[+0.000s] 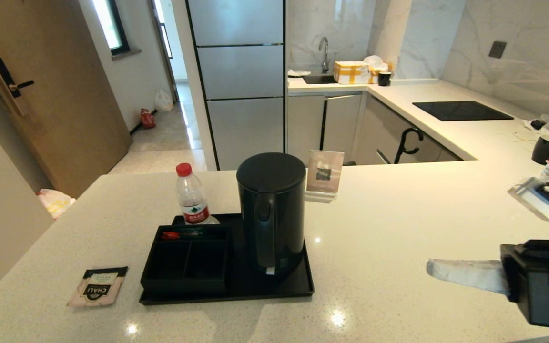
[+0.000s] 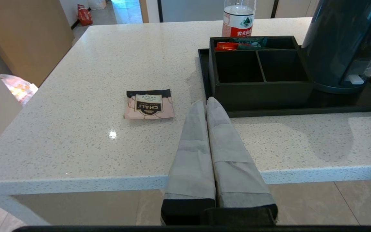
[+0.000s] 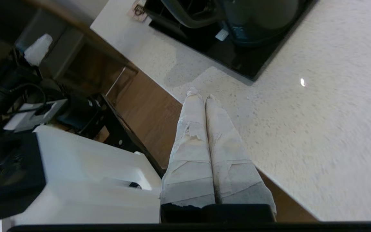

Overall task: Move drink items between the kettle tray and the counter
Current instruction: Pick up the kettle

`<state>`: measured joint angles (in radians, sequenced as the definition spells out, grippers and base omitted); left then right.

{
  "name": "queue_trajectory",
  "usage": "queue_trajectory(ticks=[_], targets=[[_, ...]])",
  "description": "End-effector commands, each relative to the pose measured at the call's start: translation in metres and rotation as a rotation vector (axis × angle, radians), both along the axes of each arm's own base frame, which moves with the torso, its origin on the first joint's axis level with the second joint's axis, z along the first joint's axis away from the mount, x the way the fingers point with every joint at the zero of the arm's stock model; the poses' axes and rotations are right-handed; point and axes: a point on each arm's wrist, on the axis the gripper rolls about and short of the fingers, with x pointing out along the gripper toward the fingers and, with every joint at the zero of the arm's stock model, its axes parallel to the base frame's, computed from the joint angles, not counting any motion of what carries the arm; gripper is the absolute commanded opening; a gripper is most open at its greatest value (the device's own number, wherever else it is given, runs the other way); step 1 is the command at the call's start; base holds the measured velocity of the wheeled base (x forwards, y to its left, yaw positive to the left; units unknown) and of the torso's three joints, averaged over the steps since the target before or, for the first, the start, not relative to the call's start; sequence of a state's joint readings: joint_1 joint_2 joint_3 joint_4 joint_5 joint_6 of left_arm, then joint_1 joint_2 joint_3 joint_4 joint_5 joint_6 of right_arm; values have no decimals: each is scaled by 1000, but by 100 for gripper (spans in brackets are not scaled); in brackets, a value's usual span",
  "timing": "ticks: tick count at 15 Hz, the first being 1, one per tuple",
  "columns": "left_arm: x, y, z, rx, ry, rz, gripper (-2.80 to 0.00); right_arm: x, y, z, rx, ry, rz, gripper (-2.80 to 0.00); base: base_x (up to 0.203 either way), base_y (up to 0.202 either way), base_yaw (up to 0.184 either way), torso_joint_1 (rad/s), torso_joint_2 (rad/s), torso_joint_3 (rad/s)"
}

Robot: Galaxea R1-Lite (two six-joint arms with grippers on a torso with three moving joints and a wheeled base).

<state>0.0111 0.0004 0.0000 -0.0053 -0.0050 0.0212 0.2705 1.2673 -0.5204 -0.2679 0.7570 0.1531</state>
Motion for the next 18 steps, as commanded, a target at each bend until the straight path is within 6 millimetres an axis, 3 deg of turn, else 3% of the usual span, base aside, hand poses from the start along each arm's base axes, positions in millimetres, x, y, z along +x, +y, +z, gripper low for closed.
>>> queue_trajectory(ticks=[1, 4, 7, 11, 12, 15, 18], targets=[[0, 0, 0, 0, -1, 0, -280, 30, 24, -24, -17, 59, 75, -280, 0, 0, 0, 0, 0, 0], [0, 0, 0, -1, -1, 2, -280, 44, 53, -34, 2, -8, 161, -280, 0, 0, 0, 0, 0, 0], [0, 0, 0, 0, -1, 2, -280, 56, 69, -46, 4, -19, 193, -280, 0, 0, 0, 0, 0, 0], [0, 0, 0, 0, -1, 2, -280, 56, 70, -46, 5, -24, 195, -280, 0, 0, 0, 0, 0, 0], [0, 0, 0, 0, -1, 2, -280, 56, 70, -46, 5, -24, 195, 0, 0, 0, 0, 0, 0, 0], [0, 0, 0, -1, -1, 2, -280, 56, 90, -39, 14, -156, 173, 0, 0, 0, 0, 0, 0, 0], [0, 0, 0, 0, -1, 2, -280, 61, 100, -41, 16, -170, 181, 0, 0, 0, 0, 0, 0, 0]])
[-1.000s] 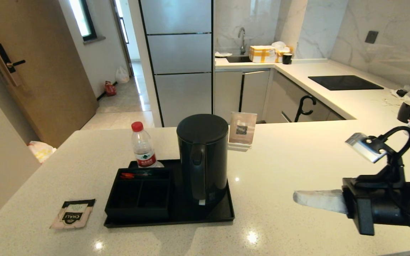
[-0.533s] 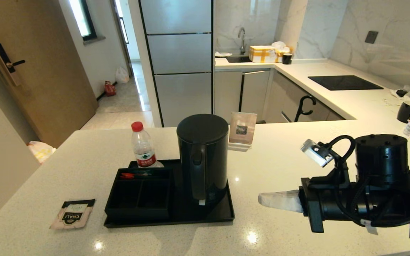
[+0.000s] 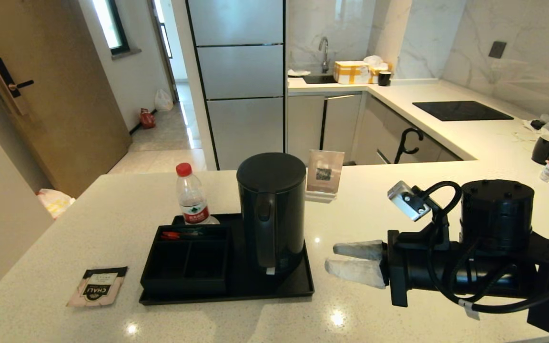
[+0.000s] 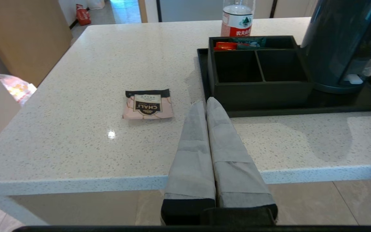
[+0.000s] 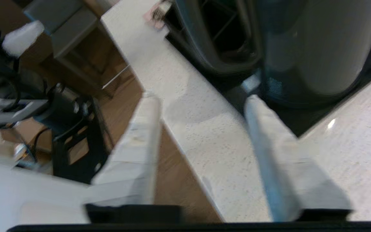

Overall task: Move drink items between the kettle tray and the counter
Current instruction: Pick up the kettle

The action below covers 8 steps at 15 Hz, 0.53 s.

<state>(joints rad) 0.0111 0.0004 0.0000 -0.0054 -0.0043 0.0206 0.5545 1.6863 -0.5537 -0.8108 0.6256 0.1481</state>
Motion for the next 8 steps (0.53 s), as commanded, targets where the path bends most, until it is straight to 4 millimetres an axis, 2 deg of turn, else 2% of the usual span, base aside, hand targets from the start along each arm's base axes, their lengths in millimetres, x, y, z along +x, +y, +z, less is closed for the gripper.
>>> queue_trajectory(ticks=[1, 3, 5, 8], targets=[[0, 0, 0, 1, -1, 1, -280, 5, 15, -2, 4, -14, 21, 0, 0, 0, 0, 0, 0, 0], [0, 0, 0, 1, -1, 1, -280, 5, 16, -2, 5, -15, 23, 0, 0, 0, 0, 0, 0, 0], [0, 0, 0, 1, -1, -1, -280, 9, 32, -5, 7, -32, 63, 0, 0, 0, 0, 0, 0, 0], [0, 0, 0, 1, -1, -1, -280, 9, 32, -4, 8, -35, 64, 0, 0, 0, 0, 0, 0, 0]])
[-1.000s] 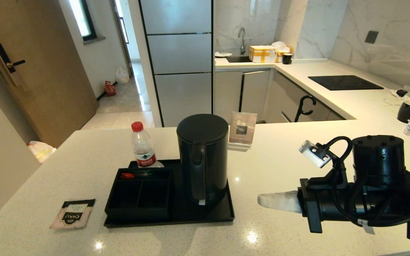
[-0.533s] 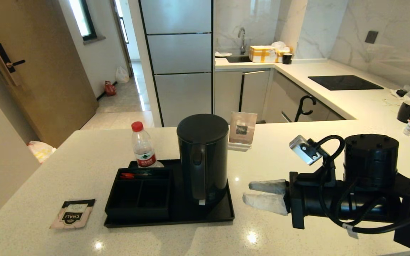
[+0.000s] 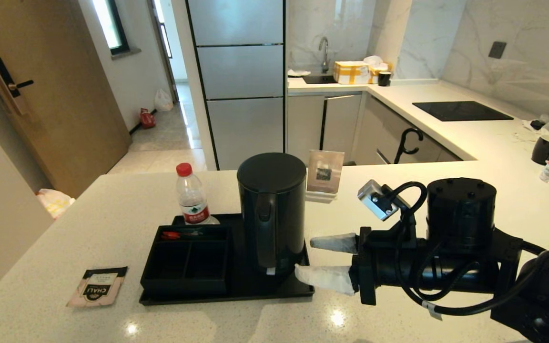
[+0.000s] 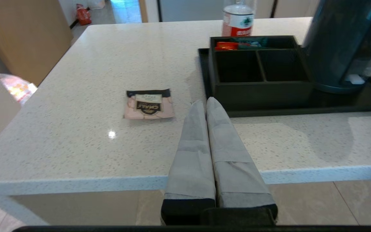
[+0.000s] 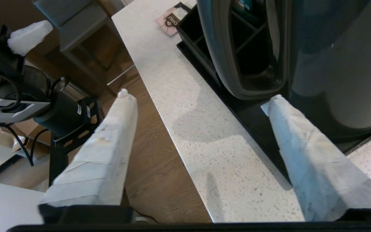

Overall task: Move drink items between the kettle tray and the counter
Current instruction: Pick up the kettle

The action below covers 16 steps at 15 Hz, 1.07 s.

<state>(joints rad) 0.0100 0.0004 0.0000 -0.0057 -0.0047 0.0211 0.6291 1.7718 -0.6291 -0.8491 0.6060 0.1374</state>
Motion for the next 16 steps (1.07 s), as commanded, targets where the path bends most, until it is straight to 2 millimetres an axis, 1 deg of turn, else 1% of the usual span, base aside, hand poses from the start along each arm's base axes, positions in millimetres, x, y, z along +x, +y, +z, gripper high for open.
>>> queue_trajectory(ticks=[1, 2, 4, 6, 9, 11, 16], targets=[[0, 0, 0, -1, -1, 2, -280, 2, 5, -1, 7, -11, 10, 0, 0, 0, 0, 0, 0, 0], [0, 0, 0, -1, -1, 2, -280, 7, 14, -5, 8, -19, 18, 0, 0, 0, 0, 0, 0, 0], [0, 0, 0, -1, -1, 2, -280, 10, 23, -5, 17, -36, 28, 0, 0, 0, 0, 0, 0, 0], [0, 0, 0, 0, -2, 1, -280, 20, 34, -9, 19, -37, 39, 0, 0, 0, 0, 0, 0, 0], [0, 0, 0, 0, -2, 1, -280, 20, 35, -9, 19, -37, 40, 0, 0, 0, 0, 0, 0, 0], [0, 0, 0, 0, -1, 1, -280, 29, 43, -11, 22, -41, 41, 0, 0, 0, 0, 0, 0, 0], [0, 0, 0, -1, -1, 1, -280, 31, 47, -11, 27, -43, 47, 0, 0, 0, 0, 0, 0, 0]])
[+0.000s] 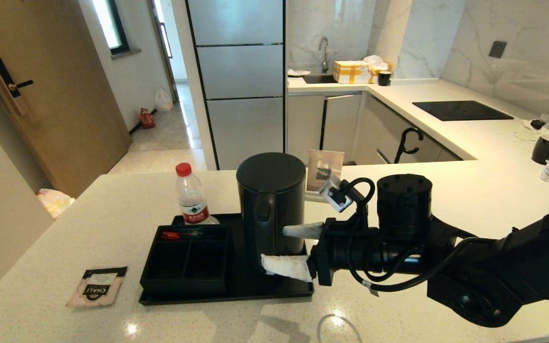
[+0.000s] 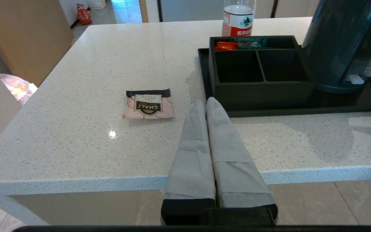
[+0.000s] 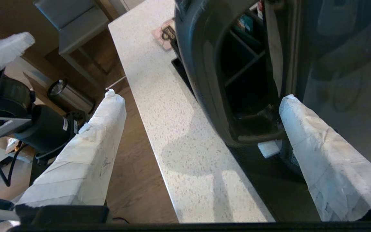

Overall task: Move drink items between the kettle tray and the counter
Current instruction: Pick up the kettle

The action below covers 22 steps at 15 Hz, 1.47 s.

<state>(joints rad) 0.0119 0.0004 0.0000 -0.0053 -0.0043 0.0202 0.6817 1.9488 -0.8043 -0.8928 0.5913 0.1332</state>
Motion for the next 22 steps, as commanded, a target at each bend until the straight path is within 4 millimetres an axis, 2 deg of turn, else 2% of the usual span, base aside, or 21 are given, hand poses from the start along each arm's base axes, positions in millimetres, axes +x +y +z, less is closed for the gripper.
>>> queue_trajectory(ticks=[1, 8, 11, 15, 17, 22], targets=[[0, 0, 0, 1, -1, -1, -280, 1, 6, 0, 8, -5, 14, 0, 0, 0, 0, 0, 0, 0], [0, 0, 0, 0, 0, 0, -280, 2, 12, -2, 9, -3, 24, 0, 0, 0, 0, 0, 0, 0], [0, 0, 0, 1, -1, -2, -280, 6, 26, -2, 16, -15, 27, 0, 0, 0, 0, 0, 0, 0], [0, 0, 0, 1, -1, -2, -280, 6, 26, -2, 16, -15, 27, 0, 0, 0, 0, 0, 0, 0], [0, 0, 0, 0, -1, 0, -280, 6, 42, -5, 21, -25, 46, 0, 0, 0, 0, 0, 0, 0], [0, 0, 0, 1, -1, 0, -280, 8, 62, -9, 25, -32, 72, 0, 0, 0, 0, 0, 0, 0]])
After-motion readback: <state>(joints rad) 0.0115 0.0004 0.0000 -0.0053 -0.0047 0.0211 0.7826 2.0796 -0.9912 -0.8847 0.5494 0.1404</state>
